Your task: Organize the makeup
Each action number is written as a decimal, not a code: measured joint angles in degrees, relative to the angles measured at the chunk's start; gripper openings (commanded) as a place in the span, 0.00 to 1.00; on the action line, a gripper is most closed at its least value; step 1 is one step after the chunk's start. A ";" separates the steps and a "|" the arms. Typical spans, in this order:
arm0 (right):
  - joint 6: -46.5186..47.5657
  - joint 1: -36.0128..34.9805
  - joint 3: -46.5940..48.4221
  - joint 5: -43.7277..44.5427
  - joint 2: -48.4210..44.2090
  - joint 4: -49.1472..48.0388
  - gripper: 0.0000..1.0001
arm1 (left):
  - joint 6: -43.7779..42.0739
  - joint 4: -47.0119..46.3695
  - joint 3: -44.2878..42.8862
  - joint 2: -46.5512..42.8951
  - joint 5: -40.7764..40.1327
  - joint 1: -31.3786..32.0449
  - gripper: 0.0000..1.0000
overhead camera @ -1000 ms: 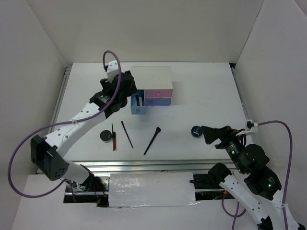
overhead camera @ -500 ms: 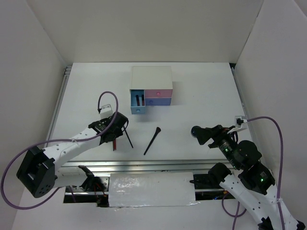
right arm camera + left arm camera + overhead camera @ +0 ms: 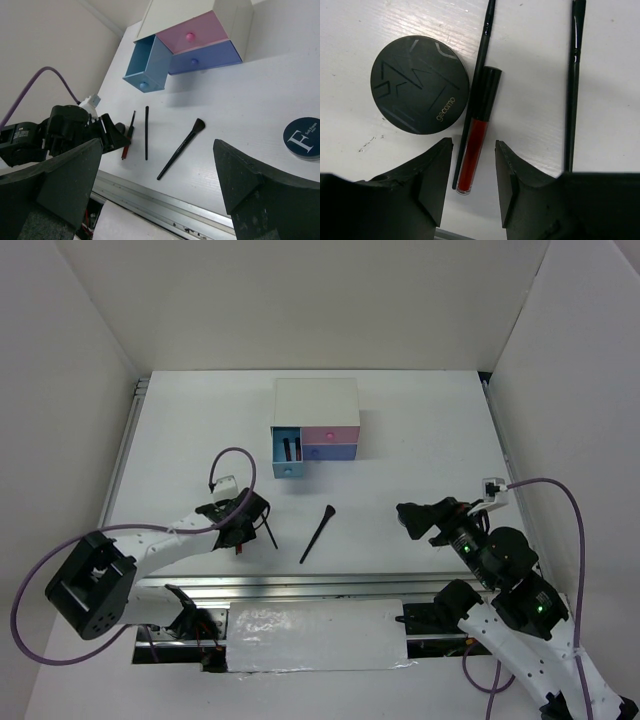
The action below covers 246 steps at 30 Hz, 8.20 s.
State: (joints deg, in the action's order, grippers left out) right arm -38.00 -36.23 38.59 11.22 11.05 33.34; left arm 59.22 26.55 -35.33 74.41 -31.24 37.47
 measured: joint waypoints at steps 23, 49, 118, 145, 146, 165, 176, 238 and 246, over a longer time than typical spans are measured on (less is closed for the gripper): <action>0.00 0.00 -0.04 -0.57 1.25 -1.33 0.99 | 1.05 -2.08 -0.02 2.29 -0.11 1.51 0.41; 0.00 0.00 -0.42 -0.55 1.16 -1.33 1.00 | 4.02 2.97 -3.78 4.98 -3.45 5.44 0.44; 0.20 0.00 -0.42 -0.50 1.11 -1.33 1.00 | 3.76 -4.83 -4.59 9.81 -3.98 6.73 0.33; 0.22 0.00 -0.42 0.15 0.70 -1.27 1.00 | 1.51 9.29 -17.55 -4.87 -7.93 13.29 0.00; 0.24 0.00 -0.42 0.20 0.70 -1.29 1.00 | -0.59 8.76 -19.08 -5.46 -8.28 13.29 0.00; 1.77 0.00 -0.37 2.75 1.86 -1.20 1.00 | -36.94 -15.89 -45.90 15.23 -1.49 2.36 0.00; 1.92 -0.02 -0.37 2.73 1.86 -1.18 1.00 | -37.83 -21.51 -40.00 19.23 -3.37 0.94 0.00; -32.74 -9.55 6.12 -7.28 90.31 -69.33 0.00 | -18.58 21.64 -24.57 -26.08 -1.14 2.23 0.99; -33.22 -9.55 14.27 -3.67 92.56 -69.16 0.00 | -18.73 21.18 -24.24 -29.68 0.07 3.23 0.99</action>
State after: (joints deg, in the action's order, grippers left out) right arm -71.22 -45.78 52.86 7.55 103.61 -35.81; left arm 40.49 47.72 -59.57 44.73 -31.18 40.71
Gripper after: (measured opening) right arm 0.006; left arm 0.994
